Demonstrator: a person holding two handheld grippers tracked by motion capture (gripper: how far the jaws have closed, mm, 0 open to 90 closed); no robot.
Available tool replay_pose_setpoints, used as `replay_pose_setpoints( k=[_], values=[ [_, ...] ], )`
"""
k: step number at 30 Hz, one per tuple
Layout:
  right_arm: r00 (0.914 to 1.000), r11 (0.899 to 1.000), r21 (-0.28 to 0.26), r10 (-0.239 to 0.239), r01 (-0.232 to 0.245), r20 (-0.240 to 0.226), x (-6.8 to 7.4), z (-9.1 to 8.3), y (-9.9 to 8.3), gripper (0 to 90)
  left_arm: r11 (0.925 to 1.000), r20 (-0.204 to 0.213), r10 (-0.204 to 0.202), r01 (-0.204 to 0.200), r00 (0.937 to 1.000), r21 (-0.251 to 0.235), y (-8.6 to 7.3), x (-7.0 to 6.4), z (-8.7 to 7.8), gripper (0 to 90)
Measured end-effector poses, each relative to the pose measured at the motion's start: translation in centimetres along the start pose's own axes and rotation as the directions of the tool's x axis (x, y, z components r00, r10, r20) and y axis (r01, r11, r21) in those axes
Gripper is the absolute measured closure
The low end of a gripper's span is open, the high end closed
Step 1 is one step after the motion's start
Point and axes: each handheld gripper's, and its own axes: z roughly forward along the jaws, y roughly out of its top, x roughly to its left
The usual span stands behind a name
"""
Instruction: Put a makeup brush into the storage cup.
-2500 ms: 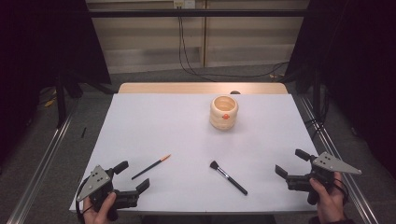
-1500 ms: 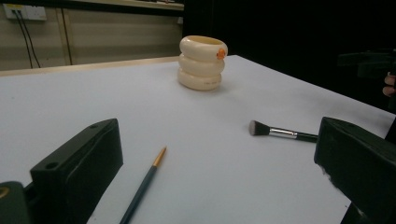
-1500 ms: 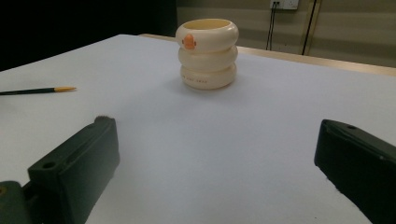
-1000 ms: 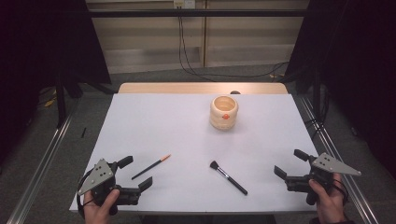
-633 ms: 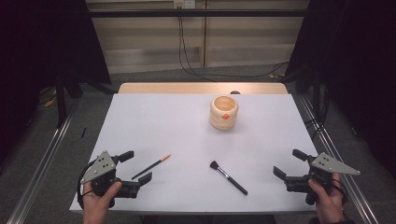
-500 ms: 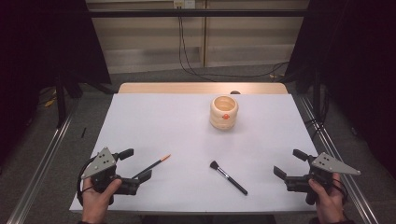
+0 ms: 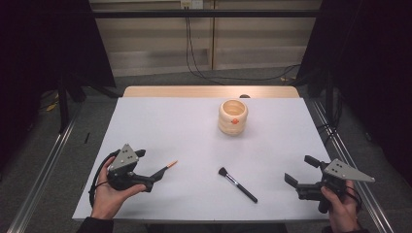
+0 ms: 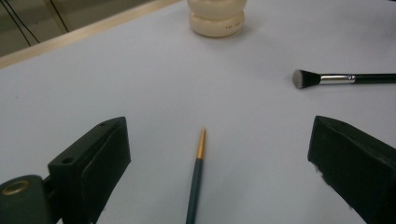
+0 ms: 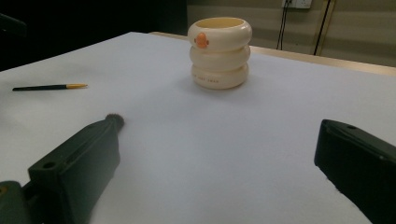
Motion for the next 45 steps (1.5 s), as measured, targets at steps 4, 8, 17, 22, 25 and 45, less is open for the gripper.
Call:
replay_pose_setpoints(
  k=[4, 8, 17, 22, 25, 45],
  values=[
    [0.9999, 1.000, 0.011, -0.004, 0.004, -0.010, 0.0, 0.1, 0.0, 0.0, 0.9975, 0.005, 0.019, -0.019, 0.9998, 0.068, 0.7, 0.0, 0.9, 7.4],
    [0.9999, 1.000, 0.009, -0.010, 0.010, -0.008, 0.0, 0.1, 0.0, 0.0, 0.9906, 0.015, 0.024, -0.025, 0.9996, 0.135, 1.0, 0.2, 1.4, 10.2],
    [0.9997, 1.000, 0.019, -0.019, 0.019, -0.016, 0.2, 0.1, 0.0, 0.0, 0.9551, 0.071, 0.012, -0.033, 0.9974, 0.294, 1.0, 1.0, 2.9, 26.6],
    [0.9997, 1.000, 0.020, -0.016, 0.017, -0.019, 0.2, 0.1, -0.1, 0.0, 0.9125, 0.066, 0.011, -0.037, 0.9977, 0.407, 0.9, 1.4, 3.9, 31.9],
    [0.9996, 1.000, 0.020, -0.020, 0.020, -0.020, 0.2, 0.2, -0.1, 0.0, 0.8846, 0.056, 0.009, -0.034, 0.9984, 0.465, 1.4, 1.6, 4.4, 33.1],
    [0.9993, 0.999, 0.028, -0.021, 0.022, -0.030, 0.3, 0.3, -0.1, 0.0, 0.7519, 0.128, 0.061, -0.130, 0.9899, 0.646, 2.2, 1.9, 7.2, 65.0]
  ],
)
